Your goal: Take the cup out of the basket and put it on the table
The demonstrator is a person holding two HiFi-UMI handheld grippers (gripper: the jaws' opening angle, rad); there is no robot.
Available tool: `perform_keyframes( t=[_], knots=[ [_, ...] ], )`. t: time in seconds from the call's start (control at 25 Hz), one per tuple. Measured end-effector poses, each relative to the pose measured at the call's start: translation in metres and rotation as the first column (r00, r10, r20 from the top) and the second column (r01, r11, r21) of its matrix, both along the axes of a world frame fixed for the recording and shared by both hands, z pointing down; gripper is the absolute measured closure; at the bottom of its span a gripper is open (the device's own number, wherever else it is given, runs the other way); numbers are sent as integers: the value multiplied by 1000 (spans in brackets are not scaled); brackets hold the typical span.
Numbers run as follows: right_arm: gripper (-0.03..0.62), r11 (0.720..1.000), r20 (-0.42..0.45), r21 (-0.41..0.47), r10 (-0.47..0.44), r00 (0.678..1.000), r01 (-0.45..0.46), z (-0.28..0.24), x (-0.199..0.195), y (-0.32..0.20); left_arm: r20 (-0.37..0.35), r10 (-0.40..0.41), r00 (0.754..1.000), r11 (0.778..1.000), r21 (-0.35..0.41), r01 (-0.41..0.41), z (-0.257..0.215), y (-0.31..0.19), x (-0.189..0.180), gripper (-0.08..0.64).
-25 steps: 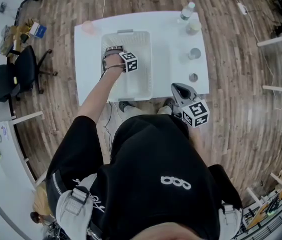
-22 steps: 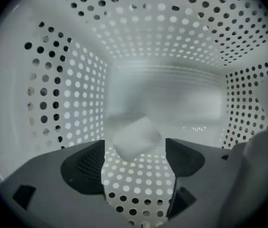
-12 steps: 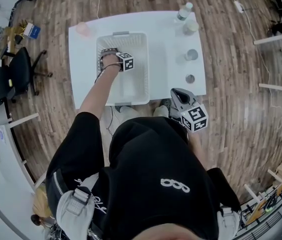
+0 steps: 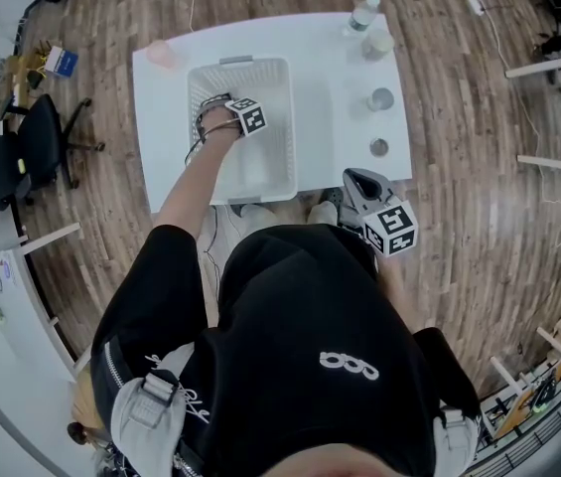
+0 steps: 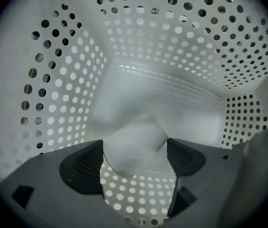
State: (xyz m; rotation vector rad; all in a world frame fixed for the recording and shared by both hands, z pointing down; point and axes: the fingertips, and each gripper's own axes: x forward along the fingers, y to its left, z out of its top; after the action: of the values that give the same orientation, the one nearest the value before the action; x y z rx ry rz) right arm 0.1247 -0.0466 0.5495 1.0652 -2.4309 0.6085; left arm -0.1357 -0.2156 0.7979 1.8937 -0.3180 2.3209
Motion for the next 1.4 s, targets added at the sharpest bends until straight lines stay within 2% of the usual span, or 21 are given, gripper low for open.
perform_keyframes(
  t=[0.28,0.6,0.76,1.08,1.2,1.32,1.4],
  knots=[
    [568,1000,-2,8,7,1000,-7,-1,7,0,-170,-70,983,994,69,83,-3,9,24,150],
    [568,1000,0,11,-2,1000,2,-2,6,5,-329,-76,941,981,144,129,-23,28,54,175],
    [568,1000,2,16,-23,1000,23,-2,3,6,-384,-72,920,972,181,152,-35,29,66,184],
    [568,998,6,27,-49,999,49,-4,-3,11,-495,-57,867,932,286,225,-78,29,80,195],
    [568,998,6,30,-60,998,60,-4,-5,13,-517,-42,855,916,322,240,-93,29,81,201],
    [568,997,5,35,-69,998,69,-6,-7,15,-550,-43,834,893,352,279,-109,29,80,206],
    [568,997,4,39,-69,998,69,-6,-6,17,-586,-43,809,873,371,316,-128,30,81,207]
  ],
)
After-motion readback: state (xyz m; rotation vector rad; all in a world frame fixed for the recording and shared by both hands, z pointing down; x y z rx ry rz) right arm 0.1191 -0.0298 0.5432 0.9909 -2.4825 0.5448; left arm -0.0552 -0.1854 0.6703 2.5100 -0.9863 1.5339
